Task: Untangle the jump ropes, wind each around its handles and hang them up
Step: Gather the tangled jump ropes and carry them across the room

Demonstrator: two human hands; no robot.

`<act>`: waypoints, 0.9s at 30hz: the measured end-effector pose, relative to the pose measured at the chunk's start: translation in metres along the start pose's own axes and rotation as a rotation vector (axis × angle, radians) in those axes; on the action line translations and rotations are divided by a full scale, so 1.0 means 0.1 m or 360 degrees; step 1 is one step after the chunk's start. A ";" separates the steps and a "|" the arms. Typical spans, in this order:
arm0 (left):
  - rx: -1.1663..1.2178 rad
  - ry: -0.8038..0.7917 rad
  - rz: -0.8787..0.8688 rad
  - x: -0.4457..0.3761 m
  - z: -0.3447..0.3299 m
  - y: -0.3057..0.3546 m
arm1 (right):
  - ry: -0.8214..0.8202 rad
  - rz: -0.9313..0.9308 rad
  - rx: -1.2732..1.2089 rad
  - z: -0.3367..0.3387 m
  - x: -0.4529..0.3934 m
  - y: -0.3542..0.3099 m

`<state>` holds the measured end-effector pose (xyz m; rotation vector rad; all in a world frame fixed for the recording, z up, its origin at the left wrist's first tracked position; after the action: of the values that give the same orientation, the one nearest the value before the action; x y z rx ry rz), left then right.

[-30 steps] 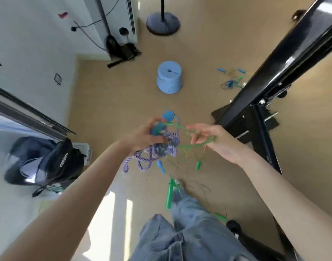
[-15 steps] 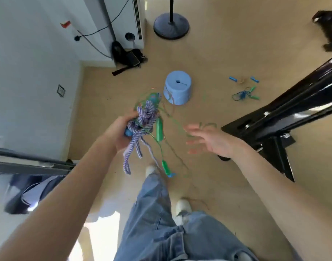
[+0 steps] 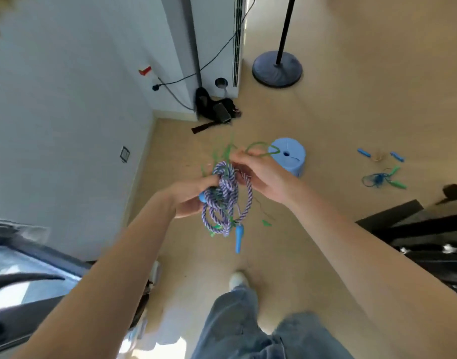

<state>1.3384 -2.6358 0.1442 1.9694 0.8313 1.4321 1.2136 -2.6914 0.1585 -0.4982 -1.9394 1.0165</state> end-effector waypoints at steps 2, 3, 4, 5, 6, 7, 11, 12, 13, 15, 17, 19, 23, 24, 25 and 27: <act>0.0172 -0.0070 0.0077 -0.03 0.04 -0.11 | -0.0156 -0.0069 -0.0074 -0.05 -0.08 -0.02; 0.0200 -0.0075 0.0076 -0.05 0.06 -0.14 | -0.0206 -0.0088 -0.0029 -0.06 -0.13 -0.01; 0.0223 -0.0054 0.0061 -0.07 0.09 -0.12 | -0.0232 -0.0100 0.0025 -0.07 -0.16 -0.02; 0.0225 0.0005 -0.0002 -0.10 0.13 -0.06 | -0.0222 -0.0095 0.0087 -0.06 -0.20 -0.06; 0.0224 0.0112 -0.0098 -0.12 0.21 0.03 | -0.0179 -0.0078 0.0124 -0.04 -0.25 -0.11; 0.0240 0.0273 -0.0198 -0.15 0.33 0.12 | -0.0129 -0.0072 0.0130 0.00 -0.31 -0.17; 0.0238 0.0716 -0.0540 -0.14 0.72 0.52 | -0.0115 -0.0236 0.0397 0.15 -0.46 -0.21; 0.0188 0.0666 -0.0575 -0.14 0.70 0.60 | -0.0169 -0.0295 0.0623 0.12 -0.49 -0.16; 0.0133 0.0569 -0.0581 -0.14 0.65 0.67 | -0.0232 -0.0328 0.0867 0.05 -0.52 -0.10; 0.0039 0.0401 -0.0576 -0.15 0.50 0.76 | -0.0407 -0.0277 0.1184 -0.11 -0.63 0.00; 0.0051 0.0358 -0.0607 -0.18 0.39 0.87 | -0.0524 -0.0161 0.1201 -0.23 -0.76 0.03; 0.0112 0.0450 -0.0723 -0.22 0.40 1.01 | -0.0514 -0.0096 0.1362 -0.22 -0.86 0.02; -0.0450 0.0928 -0.0861 -0.37 0.65 1.24 | -0.0298 -0.0239 0.1589 0.29 -1.07 0.04; -0.0706 0.1080 -0.0791 -0.44 0.72 1.25 | -0.0255 -0.0262 0.1475 0.44 -1.14 -0.03; -0.0923 0.1189 -0.0691 -0.53 0.77 1.22 | -0.0243 -0.0264 0.1308 0.57 -1.22 -0.11; -0.1182 0.1156 -0.0513 -0.75 0.78 1.12 | -0.0314 -0.0186 0.0904 0.68 -1.39 -0.42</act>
<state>1.4133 -2.7712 0.1606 0.7274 0.6998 1.9015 1.2344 -2.8399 0.1012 0.0374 -1.7114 1.5089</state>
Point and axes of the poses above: each hand's wrist, its own x-axis away from the middle knuckle, its own z-axis out of the back of the hand, y = z × x, the point moved 3 cm from there along -x, towards the middle knuckle, and after that the axes turned 5 degrees about -z, right-handed, at the moved point
